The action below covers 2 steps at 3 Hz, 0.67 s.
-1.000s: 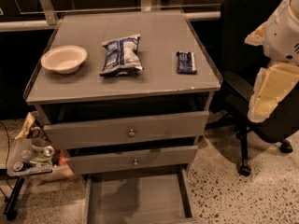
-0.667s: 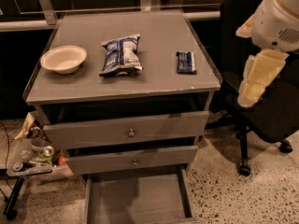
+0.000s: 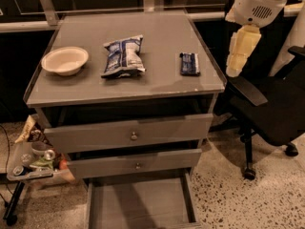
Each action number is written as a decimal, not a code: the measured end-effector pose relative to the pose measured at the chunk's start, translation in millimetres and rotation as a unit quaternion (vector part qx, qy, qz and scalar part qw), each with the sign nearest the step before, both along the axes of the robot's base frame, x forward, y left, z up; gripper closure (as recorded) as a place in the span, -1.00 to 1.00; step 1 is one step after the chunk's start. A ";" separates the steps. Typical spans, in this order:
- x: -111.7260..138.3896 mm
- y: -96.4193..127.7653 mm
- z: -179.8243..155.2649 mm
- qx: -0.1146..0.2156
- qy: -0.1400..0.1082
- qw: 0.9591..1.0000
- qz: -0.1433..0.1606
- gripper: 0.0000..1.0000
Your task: Place rxbar blueberry into bottom drawer
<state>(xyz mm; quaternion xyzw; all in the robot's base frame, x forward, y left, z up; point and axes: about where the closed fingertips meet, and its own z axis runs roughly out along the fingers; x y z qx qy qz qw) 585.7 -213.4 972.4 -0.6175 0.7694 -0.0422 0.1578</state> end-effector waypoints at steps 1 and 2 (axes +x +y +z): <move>-0.1 0.0 -0.1 0.000 0.000 1.000 0.000 -1.00; 18.0 8.0 -5.1 -0.005 -0.007 1.000 0.017 -1.00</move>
Offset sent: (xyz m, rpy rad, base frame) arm 0.0379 0.0162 -0.0122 -0.0388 -0.0005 0.0890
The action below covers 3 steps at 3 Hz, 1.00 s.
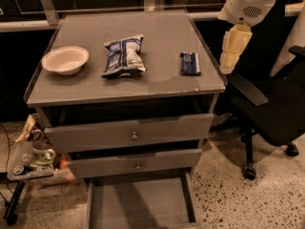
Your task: Place rxbar blueberry into bottom drawer
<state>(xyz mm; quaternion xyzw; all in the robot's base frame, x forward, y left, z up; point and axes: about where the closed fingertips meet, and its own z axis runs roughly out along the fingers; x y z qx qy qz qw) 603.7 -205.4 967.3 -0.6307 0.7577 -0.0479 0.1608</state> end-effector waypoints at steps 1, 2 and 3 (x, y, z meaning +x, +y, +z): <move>32.3 15.6 -11.0 -0.014 0.000 1.000 0.027 -1.00; 62.8 28.0 -25.4 -0.024 0.006 0.999 0.048 -1.00; 86.1 28.1 -43.9 -0.026 0.014 0.998 0.056 -1.00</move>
Offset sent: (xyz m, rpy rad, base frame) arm 0.0924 0.0344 -0.0366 -0.0833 0.0753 0.1484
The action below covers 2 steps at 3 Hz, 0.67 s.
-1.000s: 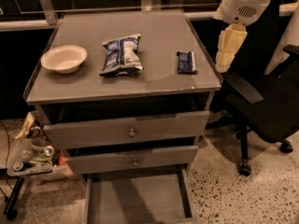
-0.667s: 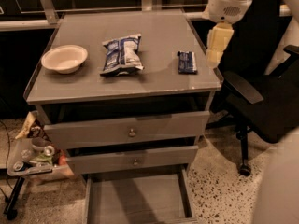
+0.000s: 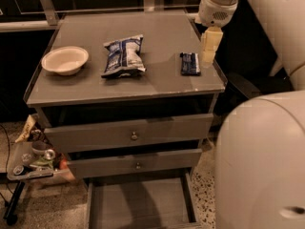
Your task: Place rxbar blueberry into bottom drawer
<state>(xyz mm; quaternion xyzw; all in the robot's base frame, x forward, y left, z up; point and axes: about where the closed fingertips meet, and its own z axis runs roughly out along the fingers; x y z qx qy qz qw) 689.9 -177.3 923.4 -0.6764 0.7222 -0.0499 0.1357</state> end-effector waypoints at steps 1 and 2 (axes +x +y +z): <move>30.1 -17.0 -42.9 0.005 0.024 1.000 -0.016 -1.00; 40.2 -14.0 -44.7 0.008 0.010 1.000 -0.016 -1.00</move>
Offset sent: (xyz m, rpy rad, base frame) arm 0.0366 -0.0408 -0.0525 -0.0059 0.1675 -0.0504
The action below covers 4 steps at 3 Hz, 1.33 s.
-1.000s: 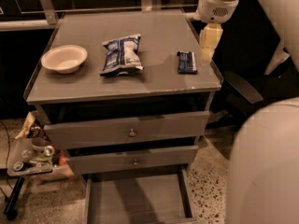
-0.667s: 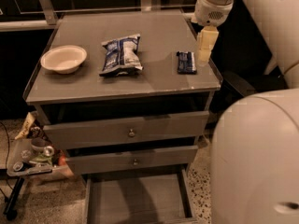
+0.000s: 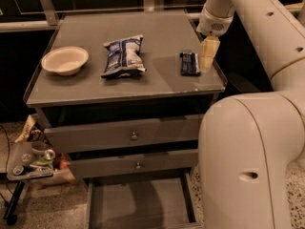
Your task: Place rxbar blueberry into bottom drawer
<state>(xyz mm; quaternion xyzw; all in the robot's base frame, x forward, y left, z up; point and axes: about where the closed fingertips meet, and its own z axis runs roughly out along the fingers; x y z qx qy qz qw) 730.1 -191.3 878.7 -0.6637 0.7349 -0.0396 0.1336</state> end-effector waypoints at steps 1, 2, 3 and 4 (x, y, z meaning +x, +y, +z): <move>4.4 7.2 -4.7 0.003 -0.004 1.000 0.008 -1.00; 7.1 17.5 -23.3 0.013 0.012 1.000 0.014 -1.00; 7.4 22.0 -41.8 0.023 0.030 0.999 0.015 -1.00; 8.2 21.0 -49.9 0.025 0.037 0.999 0.017 -1.00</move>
Offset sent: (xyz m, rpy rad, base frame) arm -0.0025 0.0242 -0.0395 0.0403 0.1026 0.0458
